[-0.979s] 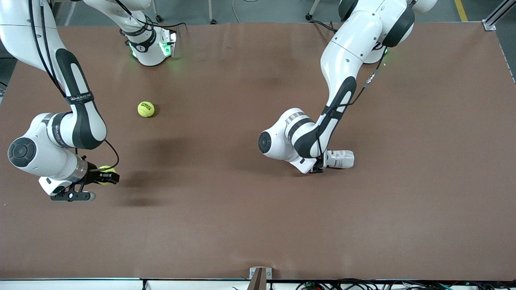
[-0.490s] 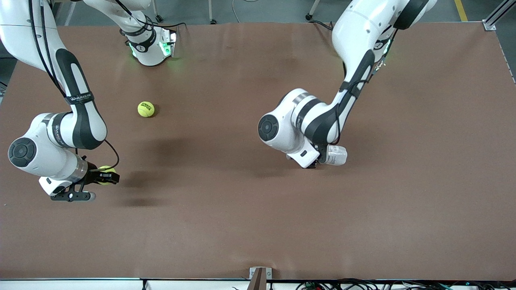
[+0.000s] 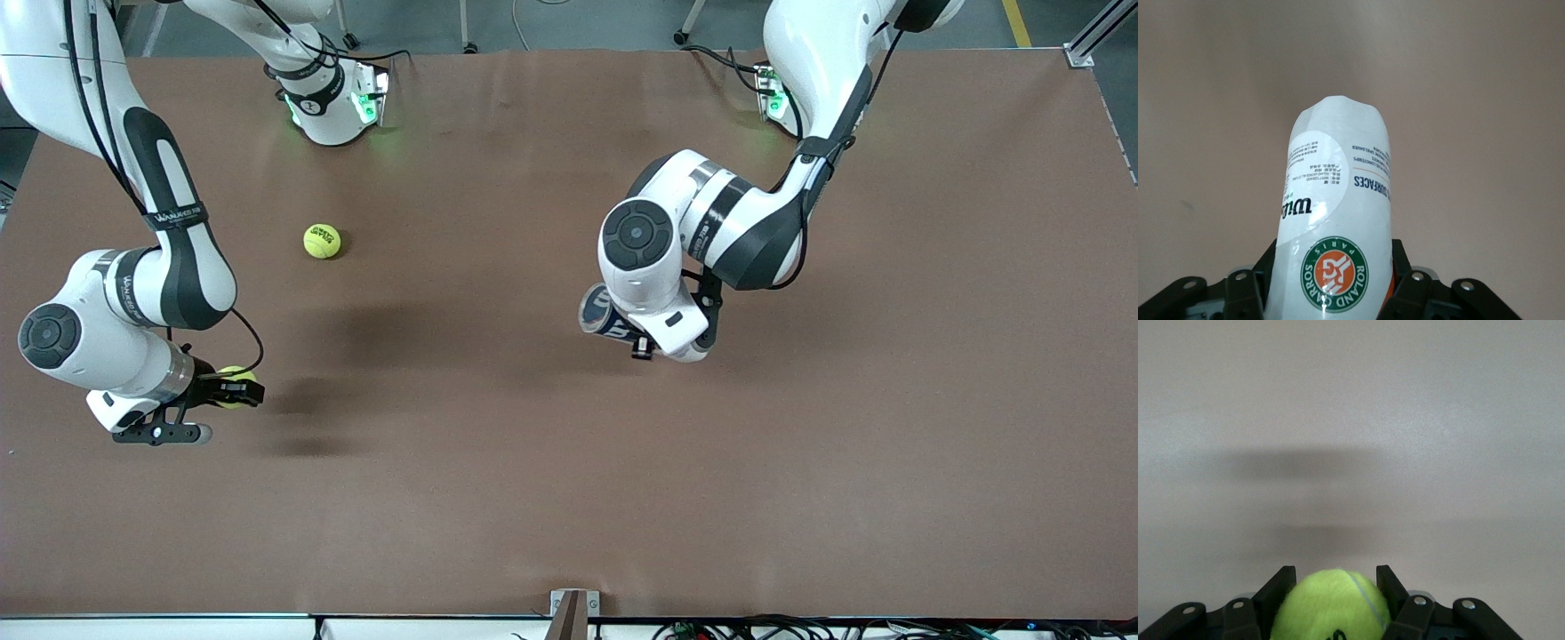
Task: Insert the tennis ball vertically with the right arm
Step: 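Raise the white can upright with the left gripper, open end up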
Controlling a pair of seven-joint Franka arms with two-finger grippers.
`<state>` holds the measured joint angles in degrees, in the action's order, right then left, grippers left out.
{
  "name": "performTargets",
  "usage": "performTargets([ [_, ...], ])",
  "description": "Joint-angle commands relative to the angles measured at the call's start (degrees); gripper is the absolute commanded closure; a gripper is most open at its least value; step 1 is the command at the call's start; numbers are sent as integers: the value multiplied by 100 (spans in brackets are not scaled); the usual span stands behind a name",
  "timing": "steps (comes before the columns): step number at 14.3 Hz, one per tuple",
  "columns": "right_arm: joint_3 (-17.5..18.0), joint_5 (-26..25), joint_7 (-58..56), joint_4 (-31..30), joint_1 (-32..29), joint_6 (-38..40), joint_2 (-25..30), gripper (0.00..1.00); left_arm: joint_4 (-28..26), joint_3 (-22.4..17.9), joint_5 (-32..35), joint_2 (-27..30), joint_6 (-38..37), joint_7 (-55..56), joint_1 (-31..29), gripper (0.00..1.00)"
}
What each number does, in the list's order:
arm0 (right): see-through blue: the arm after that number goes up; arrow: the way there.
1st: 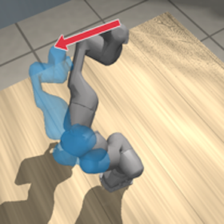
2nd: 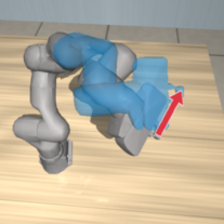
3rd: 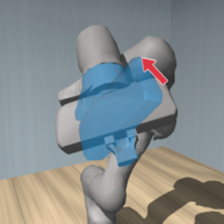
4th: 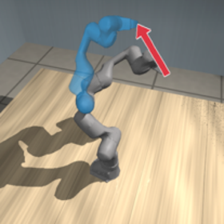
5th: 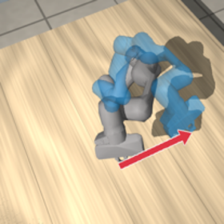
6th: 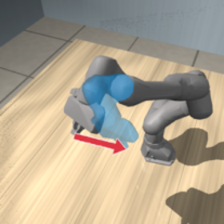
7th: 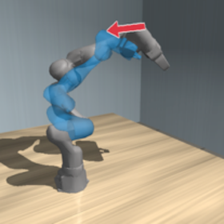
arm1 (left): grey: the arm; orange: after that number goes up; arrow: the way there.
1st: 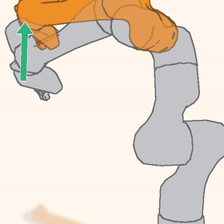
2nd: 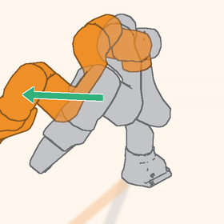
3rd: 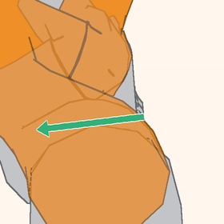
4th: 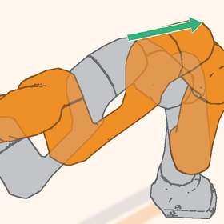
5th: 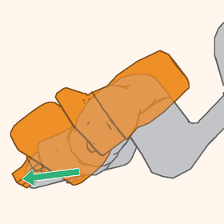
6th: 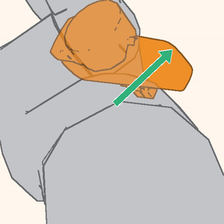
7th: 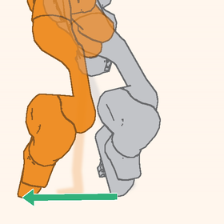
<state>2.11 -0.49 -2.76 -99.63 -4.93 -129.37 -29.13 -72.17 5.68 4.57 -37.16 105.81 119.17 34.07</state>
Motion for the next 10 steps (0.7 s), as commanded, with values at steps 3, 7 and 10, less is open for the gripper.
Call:
performTargets([
  [3, 35, 40, 39, 136, -17, 52, 12, 62, -87, 21, -711, -10, 1221, -61, 74, 34],
  [7, 52, 66, 223, 189, 18, 70, 12, 62, -87, 48, -1607, -230, 1986, -52, 240, 34],
  [10, 79, 66, 592, 347, 132, 306, 21, 62, -87, 56, -1950, -440, 2539, -52, 434, 34],
])
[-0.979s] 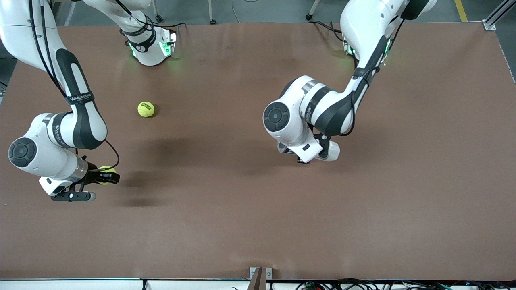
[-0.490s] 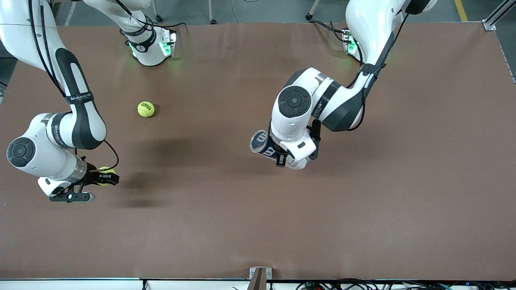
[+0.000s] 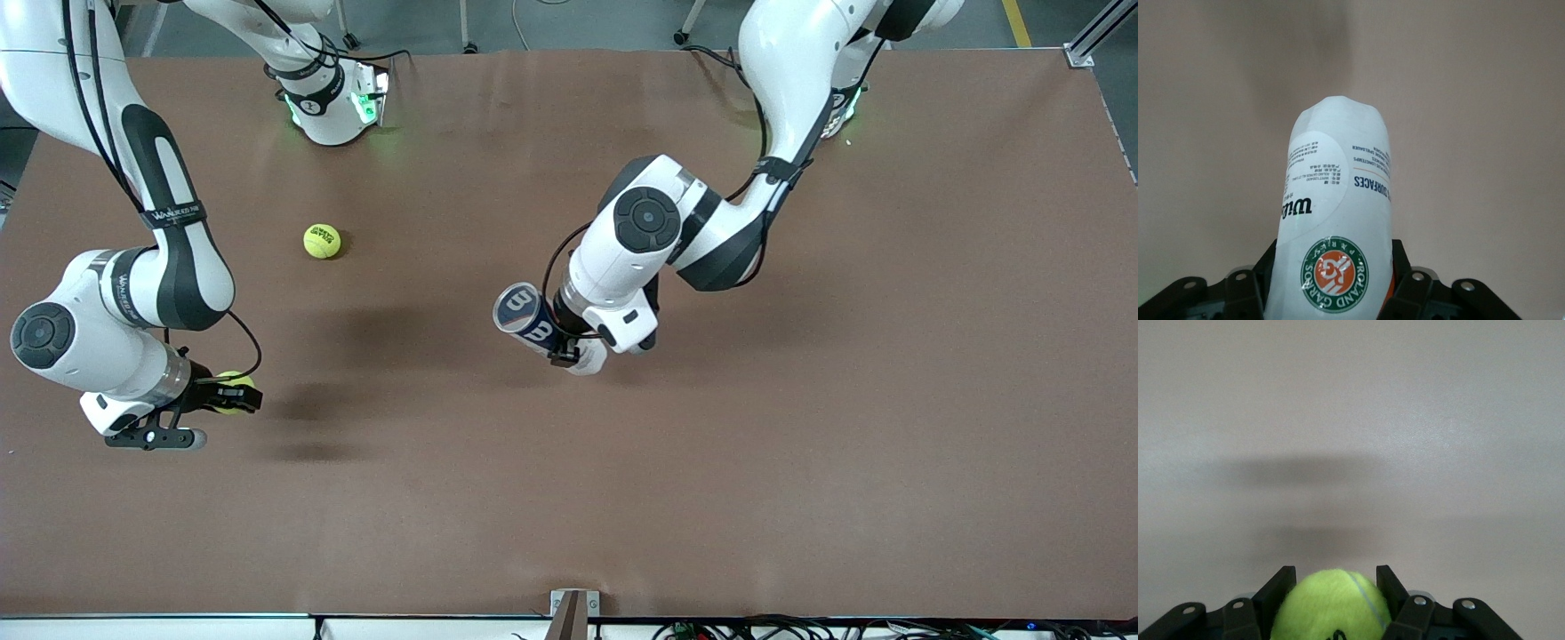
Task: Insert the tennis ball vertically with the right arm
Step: 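Raise the white can upright with the left gripper, open end up, then carry the tennis ball with the right gripper over the can opening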
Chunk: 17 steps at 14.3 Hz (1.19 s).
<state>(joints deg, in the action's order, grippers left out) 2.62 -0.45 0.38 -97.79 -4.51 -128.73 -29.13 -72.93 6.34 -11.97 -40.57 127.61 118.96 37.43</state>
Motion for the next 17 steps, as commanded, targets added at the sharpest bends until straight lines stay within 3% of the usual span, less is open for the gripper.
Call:
performTargets([
  [1, 28, 62, 374, 268, 151, 399, 21, 62, -11, -10, -498, -170, 544, -56, 168, 34],
  [7, 71, 80, 1594, 410, 669, 1287, 398, 62, 33, 43, -640, -565, 1047, -83, 274, 34],
  [10, 299, 299, 2604, 515, 1030, 1797, 750, 62, 174, 61, -789, -680, 1047, -101, 265, 34],
  [17, 371, 808, 4837, 709, 2225, 1518, 812, 62, 165, 52, -922, -751, 985, -92, 274, 34],
])
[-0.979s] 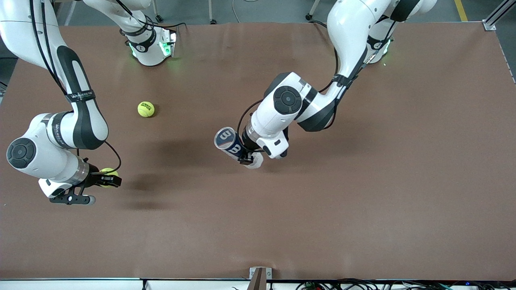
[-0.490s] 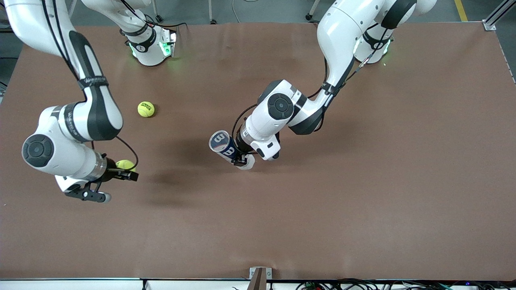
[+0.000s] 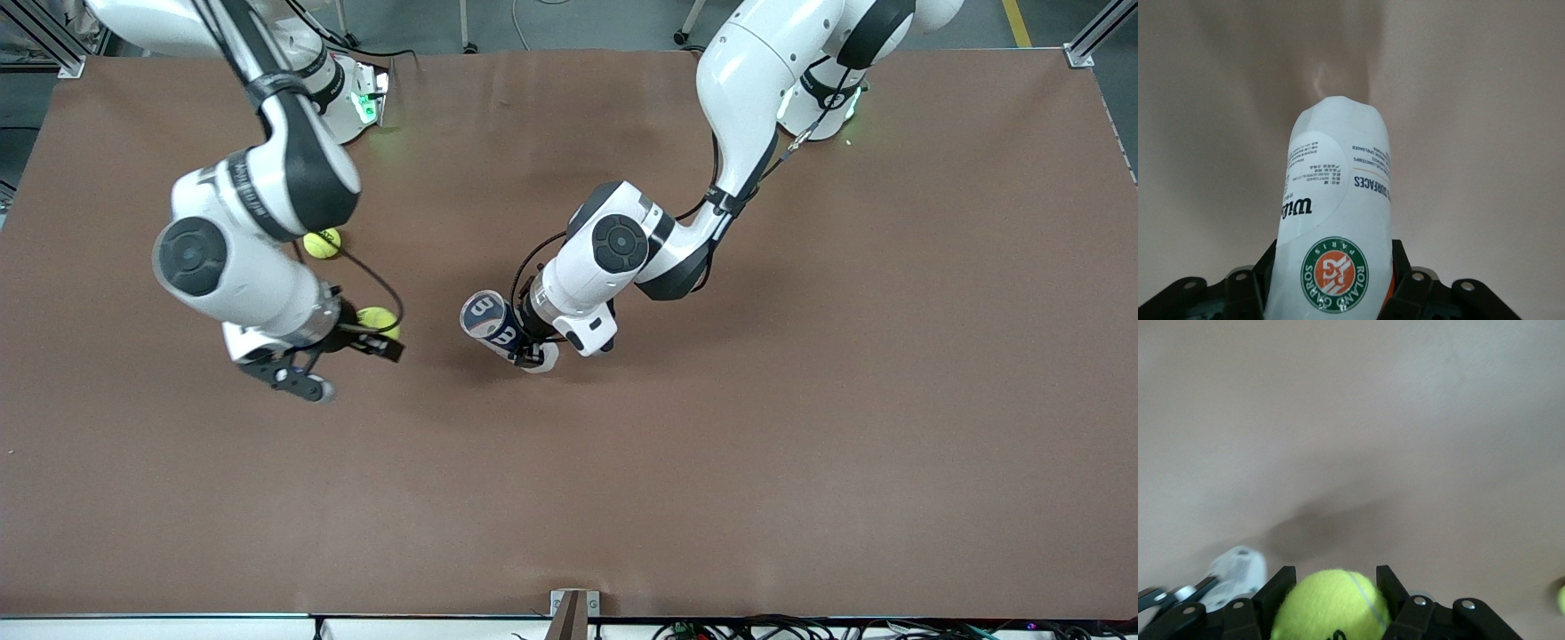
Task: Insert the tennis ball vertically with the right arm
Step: 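Carry the tennis ball with the right gripper over the can opening, then lower the ball into the can and open the right gripper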
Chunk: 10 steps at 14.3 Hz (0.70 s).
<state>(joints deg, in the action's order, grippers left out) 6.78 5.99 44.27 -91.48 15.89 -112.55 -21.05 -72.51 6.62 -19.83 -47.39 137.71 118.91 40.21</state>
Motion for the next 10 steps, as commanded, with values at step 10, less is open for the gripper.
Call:
performTargets([
  [10, -62, 430, 1418, 245, 890, -988, -163, 62, 123, 23, -126, -77, -25, -96, -40, 34],
])
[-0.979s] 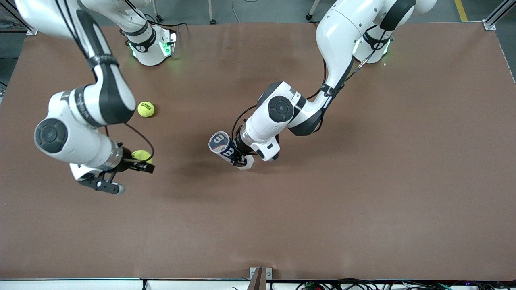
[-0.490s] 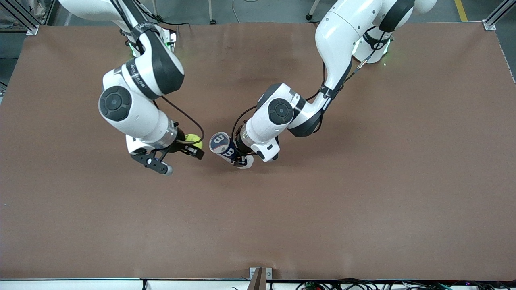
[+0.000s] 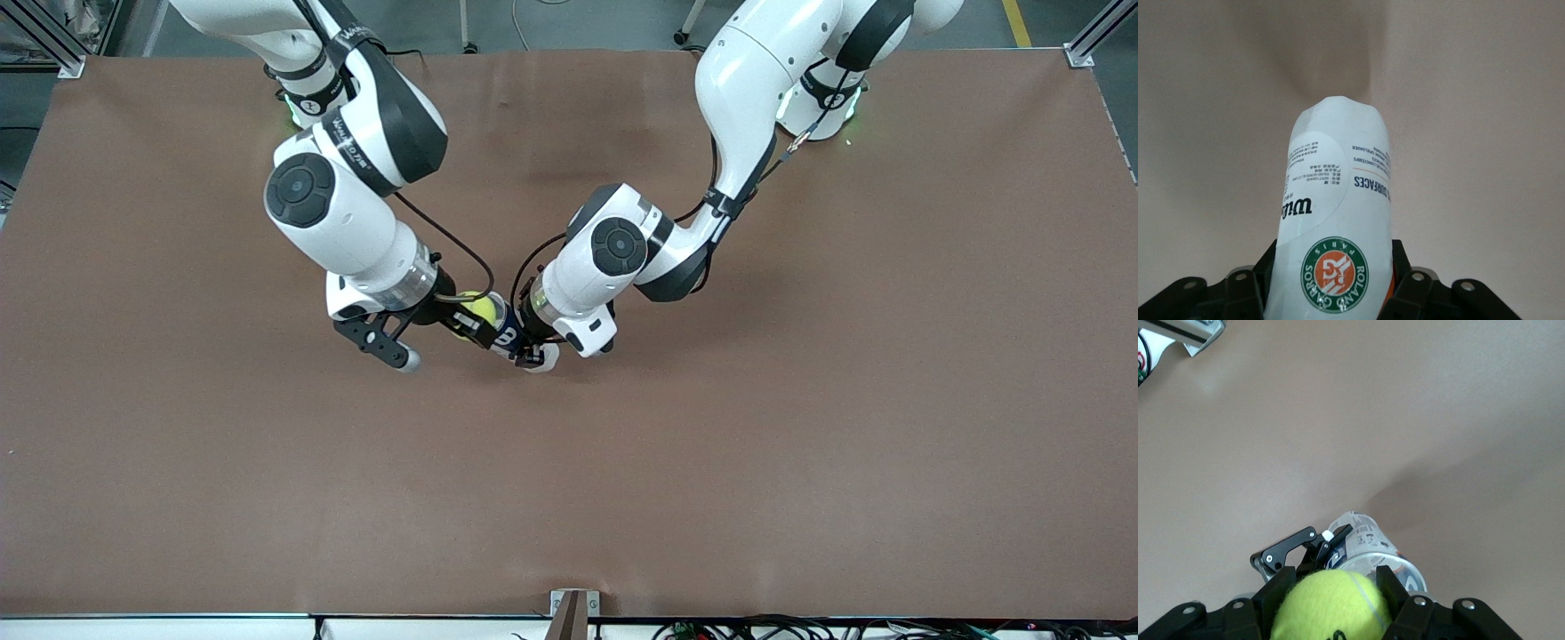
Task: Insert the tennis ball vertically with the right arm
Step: 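Lower the ball into the can and open the right gripper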
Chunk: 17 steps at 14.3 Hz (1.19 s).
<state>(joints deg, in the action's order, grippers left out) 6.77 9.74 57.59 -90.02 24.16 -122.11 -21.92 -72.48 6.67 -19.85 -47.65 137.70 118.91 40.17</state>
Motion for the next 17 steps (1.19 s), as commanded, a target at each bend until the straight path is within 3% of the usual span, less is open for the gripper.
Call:
performTargets([
  [1, -61, 45, 77, 81, 71, -24, -93, 62, 120, 19, -134, -51, -33, -96, -44, 34],
  [17, -70, -148, -19, -42, 97, 362, -286, 60, 120, 28, -134, -25, -130, -105, -97, 34],
])
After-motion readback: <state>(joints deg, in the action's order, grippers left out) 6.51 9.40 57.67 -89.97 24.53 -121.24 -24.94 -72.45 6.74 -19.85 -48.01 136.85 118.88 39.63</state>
